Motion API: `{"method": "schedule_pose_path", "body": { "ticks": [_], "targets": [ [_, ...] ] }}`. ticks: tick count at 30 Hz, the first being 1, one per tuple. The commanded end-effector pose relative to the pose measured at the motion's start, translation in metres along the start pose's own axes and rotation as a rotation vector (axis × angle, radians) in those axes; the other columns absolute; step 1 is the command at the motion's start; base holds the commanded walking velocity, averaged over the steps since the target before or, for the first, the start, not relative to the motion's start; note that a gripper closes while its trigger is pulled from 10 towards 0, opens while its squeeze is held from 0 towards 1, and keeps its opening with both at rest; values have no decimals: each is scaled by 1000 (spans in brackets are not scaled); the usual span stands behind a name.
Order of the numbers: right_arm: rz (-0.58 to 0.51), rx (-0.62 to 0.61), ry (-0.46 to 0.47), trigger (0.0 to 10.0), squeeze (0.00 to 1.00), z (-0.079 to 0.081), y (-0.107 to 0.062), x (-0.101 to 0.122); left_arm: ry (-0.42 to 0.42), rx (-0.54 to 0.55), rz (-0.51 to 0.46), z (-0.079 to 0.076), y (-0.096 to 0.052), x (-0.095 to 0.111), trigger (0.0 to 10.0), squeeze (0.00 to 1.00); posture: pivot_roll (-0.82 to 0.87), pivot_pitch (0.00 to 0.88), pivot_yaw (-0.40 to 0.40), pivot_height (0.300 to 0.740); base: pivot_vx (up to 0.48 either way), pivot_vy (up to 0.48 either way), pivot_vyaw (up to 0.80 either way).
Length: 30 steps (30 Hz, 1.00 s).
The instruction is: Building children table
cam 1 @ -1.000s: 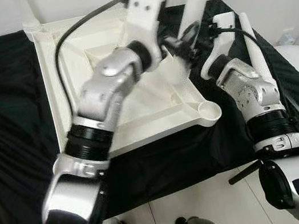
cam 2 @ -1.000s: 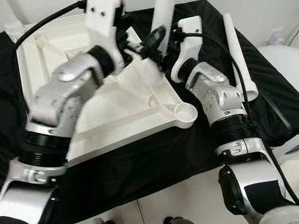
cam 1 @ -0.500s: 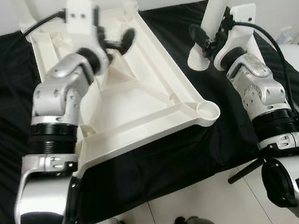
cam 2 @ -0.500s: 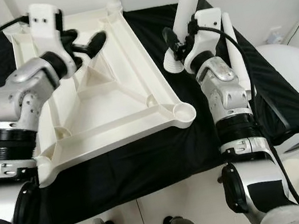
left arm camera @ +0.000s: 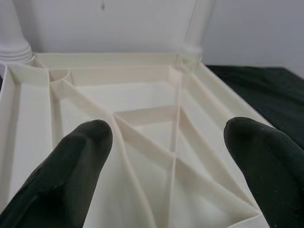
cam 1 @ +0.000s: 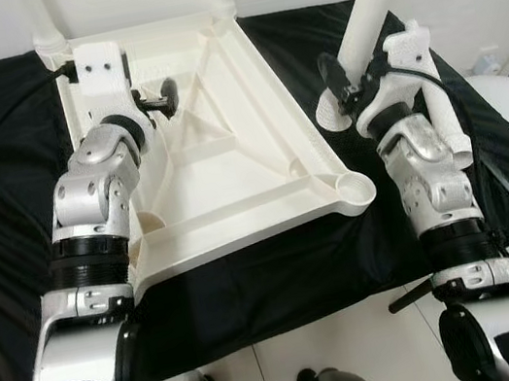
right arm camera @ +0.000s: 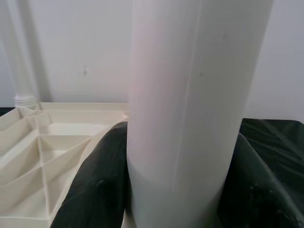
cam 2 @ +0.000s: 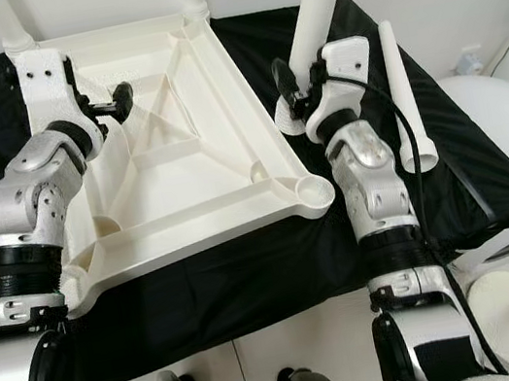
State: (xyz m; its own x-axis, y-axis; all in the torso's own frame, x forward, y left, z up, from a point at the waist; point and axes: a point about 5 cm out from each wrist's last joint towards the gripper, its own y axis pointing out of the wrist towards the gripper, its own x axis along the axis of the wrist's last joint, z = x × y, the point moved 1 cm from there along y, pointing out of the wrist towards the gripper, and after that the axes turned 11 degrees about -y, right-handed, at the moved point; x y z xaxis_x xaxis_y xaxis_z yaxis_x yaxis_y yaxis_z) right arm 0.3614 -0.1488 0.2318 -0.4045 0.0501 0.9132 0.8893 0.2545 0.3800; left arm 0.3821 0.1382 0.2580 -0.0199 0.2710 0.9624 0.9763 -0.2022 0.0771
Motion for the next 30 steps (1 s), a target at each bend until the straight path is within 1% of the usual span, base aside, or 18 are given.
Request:
{"method": "schedule_pose_path", "body": {
  "ticks": [1,2,4,5,6,7,8,10,13,17,19,20,21,22,26,28,29,30],
  "targets": [
    [-41,-30,18,10000,0,-3,-4,4,36,9,-21,-5,-5,-3,10000,0,53,89,-71,740,0,0,0],
    [-47,-47,33,10000,0,-4,-5,3,51,14,-48,-7,-7,-3,10000,0,54,84,-71,740,0,0,0],
    [-61,-66,41,10000,0,-4,-8,4,-7,28,-55,-9,-10,-6,10000,0,54,84,-71,740,0,0,0],
    [-68,-73,44,10000,0,-3,-9,4,27,39,-65,-10,-13,-9,10000,0,55,74,-71,740,0,0,0],
    [-68,-73,44,10000,0,-3,-9,4,27,39,-65,-10,-13,-9,10000,0,55,74,-71,740,0,0,0],
    [-73,-78,46,10000,0,-3,-10,4,59,46,-75,-11,-15,-11,10000,0,55,73,-71,740,0,0,0],
    [-73,-78,46,10000,0,-3,-10,4,59,46,-75,-11,-15,-11,10000,0,55,73,-71,740,0,0,0],
    [-79,-73,29,10000,0,2,-14,4,110,59,-85,-13,-21,-21,10000,0,54,62,-70,740,0,0,0],
    [-77,-57,7,10000,0,8,-18,2,116,59,-86,-14,-26,-29,10000,0,54,53,-71,740,0,0,0],
    [-62,-34,24,10000,0,15,-23,-1,122,73,-104,-14,-31,-32,10000,0,52,37,-68,740,0,0,0],
    [-59,-24,52,10000,0,21,-29,-3,114,118,-126,-7,-37,-34,10000,0,47,17,-65,740,0,0,0],
    [-59,-24,52,10000,0,21,-29,-3,114,118,-126,-7,-37,-34,10000,0,47,17,-65,740,0,0,0],
    [-58,-26,48,10000,0,23,-31,-4,108,141,-138,-3,-40,-34,10000,0,46,14,-64,740,0,0,0],
    [-49,-34,32,10000,0,23,-34,-7,119,163,-139,1,-43,-35,10000,0,43,10,-62,740,0,0,0],
    [-31,-53,6,10000,0,23,-38,-10,147,185,-146,8,-49,-36,10000,0,42,0,-63,740,0,0,0],
    [-31,-69,-21,10000,0,20,-41,-10,149,203,-161,14,-54,-35,10000,0,43,0,-64,740,0,0,0],
    [-31,-69,-21,10000,0,20,-41,-10,149,203,-161,14,-54,-35,10000,0,43,0,-64,740,0,0,0],
    [-31,-81,-44,10000,0,18,-43,-10,173,231,-166,20,-57,-36,10000,0,44,0,-66,740,0,0,0]
  ]
}}
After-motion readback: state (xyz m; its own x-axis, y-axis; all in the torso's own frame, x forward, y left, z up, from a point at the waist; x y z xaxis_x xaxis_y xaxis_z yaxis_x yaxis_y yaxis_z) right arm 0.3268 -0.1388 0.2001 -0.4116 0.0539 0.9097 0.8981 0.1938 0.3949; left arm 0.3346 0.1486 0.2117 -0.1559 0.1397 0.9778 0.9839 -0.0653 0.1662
